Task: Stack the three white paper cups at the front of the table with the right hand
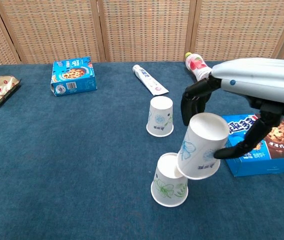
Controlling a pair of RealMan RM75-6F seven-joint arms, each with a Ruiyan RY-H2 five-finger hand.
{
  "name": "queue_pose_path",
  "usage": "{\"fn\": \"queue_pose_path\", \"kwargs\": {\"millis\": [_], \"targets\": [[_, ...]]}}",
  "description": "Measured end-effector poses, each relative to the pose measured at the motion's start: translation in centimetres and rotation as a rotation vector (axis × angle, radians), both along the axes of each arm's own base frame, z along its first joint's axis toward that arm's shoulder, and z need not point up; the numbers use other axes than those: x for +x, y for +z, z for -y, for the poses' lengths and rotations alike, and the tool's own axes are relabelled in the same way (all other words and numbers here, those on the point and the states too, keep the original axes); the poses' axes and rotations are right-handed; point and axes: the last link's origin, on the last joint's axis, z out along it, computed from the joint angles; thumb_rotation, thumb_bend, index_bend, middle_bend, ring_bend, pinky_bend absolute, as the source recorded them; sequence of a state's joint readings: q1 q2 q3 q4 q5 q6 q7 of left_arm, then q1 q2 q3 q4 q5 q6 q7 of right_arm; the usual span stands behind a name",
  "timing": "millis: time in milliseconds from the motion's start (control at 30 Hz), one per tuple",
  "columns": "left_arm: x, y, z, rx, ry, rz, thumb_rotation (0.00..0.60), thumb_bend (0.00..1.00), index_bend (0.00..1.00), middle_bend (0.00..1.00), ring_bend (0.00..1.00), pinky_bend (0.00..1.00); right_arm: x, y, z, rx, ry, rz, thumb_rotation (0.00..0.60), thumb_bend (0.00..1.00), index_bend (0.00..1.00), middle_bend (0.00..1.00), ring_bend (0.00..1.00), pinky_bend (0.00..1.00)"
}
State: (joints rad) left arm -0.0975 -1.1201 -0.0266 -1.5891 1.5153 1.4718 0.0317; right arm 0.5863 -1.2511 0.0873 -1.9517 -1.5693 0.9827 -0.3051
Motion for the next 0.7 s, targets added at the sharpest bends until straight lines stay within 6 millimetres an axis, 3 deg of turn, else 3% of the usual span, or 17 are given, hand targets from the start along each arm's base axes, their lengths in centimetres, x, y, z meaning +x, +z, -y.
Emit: {"fn": "queue_pose_path", "kwargs": {"millis": [267, 700], "targets": [[-0.1, 0.2, 0.0, -0.001, 0.001, 0.004, 0.6, 0.13, 0.0, 0.0, 0.0, 0.0, 1.9, -1.7, 0.3, 0.0, 0.007, -0.02, 0.6, 0.37, 0.47, 0.52, 0.41, 0.34], [-0.2, 0.2, -0.1, -0.003, 0.004, 0.008, 0.6, 0.13, 0.0, 0.0, 0.0, 0.0, 2.8, -3.1, 0.9, -0.011, -0.026, -0.049, 0.6, 0.37, 0.47, 0.5, 0.41, 0.34]]}}
